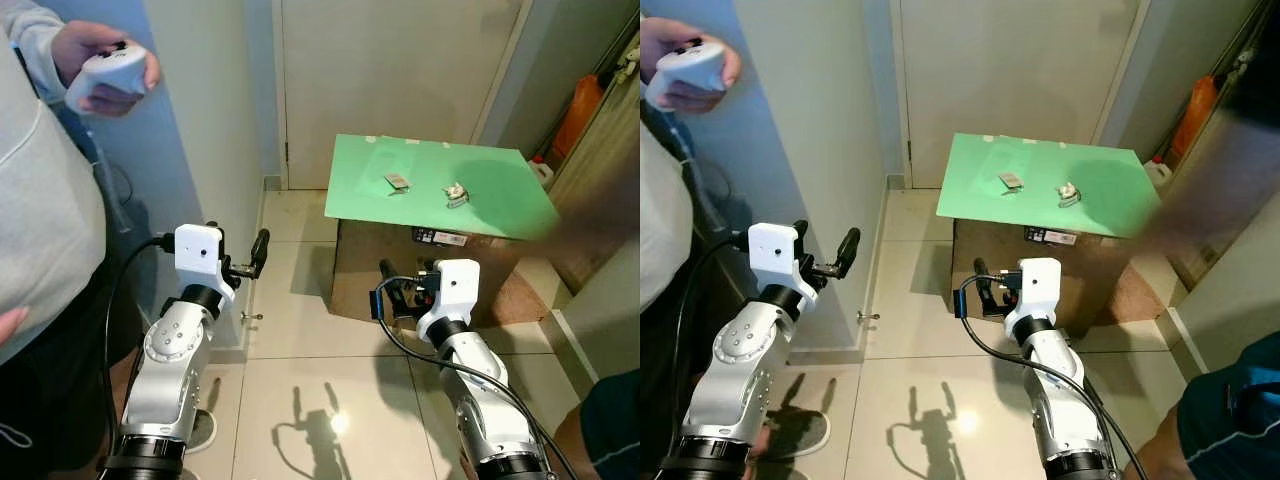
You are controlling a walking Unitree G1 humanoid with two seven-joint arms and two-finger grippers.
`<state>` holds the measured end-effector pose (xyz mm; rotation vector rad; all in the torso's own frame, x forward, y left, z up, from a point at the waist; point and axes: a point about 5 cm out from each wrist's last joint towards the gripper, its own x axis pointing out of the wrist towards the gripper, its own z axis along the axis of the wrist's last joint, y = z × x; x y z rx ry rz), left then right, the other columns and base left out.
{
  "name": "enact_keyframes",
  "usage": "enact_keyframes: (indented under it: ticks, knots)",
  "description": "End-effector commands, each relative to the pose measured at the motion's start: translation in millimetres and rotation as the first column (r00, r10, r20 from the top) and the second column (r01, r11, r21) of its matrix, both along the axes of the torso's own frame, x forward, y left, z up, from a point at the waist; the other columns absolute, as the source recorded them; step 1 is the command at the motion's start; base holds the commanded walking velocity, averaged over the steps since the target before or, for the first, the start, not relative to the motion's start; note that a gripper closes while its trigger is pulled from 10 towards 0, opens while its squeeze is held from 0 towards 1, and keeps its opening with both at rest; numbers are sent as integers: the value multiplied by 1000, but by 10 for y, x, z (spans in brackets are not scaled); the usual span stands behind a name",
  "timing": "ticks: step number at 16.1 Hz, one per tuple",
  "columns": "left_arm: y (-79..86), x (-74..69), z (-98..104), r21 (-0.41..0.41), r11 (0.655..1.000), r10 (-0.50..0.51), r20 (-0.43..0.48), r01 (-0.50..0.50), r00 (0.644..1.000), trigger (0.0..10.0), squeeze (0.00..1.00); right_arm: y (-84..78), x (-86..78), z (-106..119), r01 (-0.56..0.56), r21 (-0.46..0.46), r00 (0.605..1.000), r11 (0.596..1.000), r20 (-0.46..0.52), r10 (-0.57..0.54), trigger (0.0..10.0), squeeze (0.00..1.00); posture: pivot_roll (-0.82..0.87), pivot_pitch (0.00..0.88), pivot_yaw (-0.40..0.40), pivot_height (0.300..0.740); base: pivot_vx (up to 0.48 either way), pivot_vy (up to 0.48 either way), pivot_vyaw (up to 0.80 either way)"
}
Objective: Hang keys on a hook
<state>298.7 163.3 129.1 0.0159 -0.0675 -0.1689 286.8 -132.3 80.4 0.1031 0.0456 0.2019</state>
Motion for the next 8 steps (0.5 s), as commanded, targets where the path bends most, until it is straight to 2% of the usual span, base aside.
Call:
enact_keyframes:
  ticks: [1,5,8]
  knots:
    - [-6,41,53,-9,1000,15,7,-15,1000,10000,0,-7,-10,18,2,-5,1000,1000,14,-2,10000,0,12,0,17,740,0,0,0]
    - [-52,96,54,-19,999,37,-9,-37,999,10000,0,14,-41,12,2,-7,1000,1000,20,-2,10000,0,-3,0,34,740,445,0,0]
    - [-122,117,68,-16,1000,14,-15,-14,1000,10000,0,15,-56,-10,-17,-13,1000,1000,15,17,10000,0,13,0,29,740,458,0,0]
